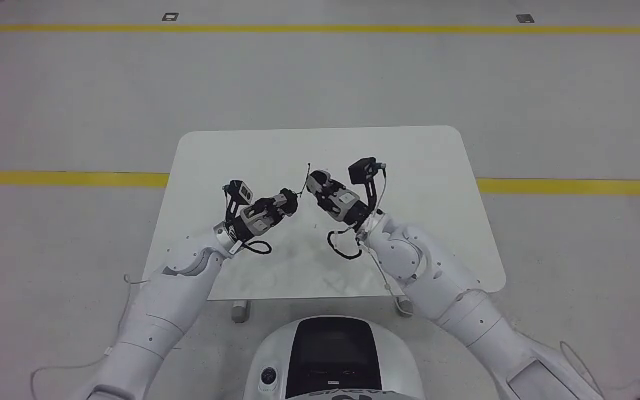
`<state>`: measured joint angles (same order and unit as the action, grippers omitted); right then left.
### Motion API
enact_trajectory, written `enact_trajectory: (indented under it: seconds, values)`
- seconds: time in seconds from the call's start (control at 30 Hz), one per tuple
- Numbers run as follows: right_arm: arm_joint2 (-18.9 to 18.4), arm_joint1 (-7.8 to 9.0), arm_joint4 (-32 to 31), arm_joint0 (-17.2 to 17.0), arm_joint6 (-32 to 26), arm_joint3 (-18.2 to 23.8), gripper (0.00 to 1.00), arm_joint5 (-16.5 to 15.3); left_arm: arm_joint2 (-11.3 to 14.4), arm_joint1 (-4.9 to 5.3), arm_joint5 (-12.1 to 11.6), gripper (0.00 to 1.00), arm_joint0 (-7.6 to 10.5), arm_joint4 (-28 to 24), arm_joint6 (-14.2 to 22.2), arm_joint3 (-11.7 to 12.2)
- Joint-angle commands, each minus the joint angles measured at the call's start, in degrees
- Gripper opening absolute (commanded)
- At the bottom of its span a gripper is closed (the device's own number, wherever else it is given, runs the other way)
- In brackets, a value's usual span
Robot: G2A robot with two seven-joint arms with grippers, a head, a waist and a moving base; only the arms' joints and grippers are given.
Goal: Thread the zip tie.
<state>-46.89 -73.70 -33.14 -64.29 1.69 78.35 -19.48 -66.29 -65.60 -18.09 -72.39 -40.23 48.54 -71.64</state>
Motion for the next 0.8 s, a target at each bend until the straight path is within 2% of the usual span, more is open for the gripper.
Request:
enact_trajectory:
  seconds: [0.0, 0.73, 0.77]
  values:
    - [0.12, -0.05, -0.01, -0.06, 0.01, -0.04, 0.0, 0.0, 0.0, 0.0, 0.0, 0.0, 0.0, 0.0, 0.0, 0.0]
    - [0.3, -0.6, -0.55, -0.57, -0.63, -0.2, 0.0, 0.0, 0.0, 0.0, 0.0, 0.0, 0.0, 0.0, 0.0, 0.0]
    - [0.28, -0.61, -0.39, -0.6, -0.85, -0.11, 0.08, 0.0, 0.0, 0.0, 0.0, 0.0, 0.0, 0.0, 0.0, 0.0]
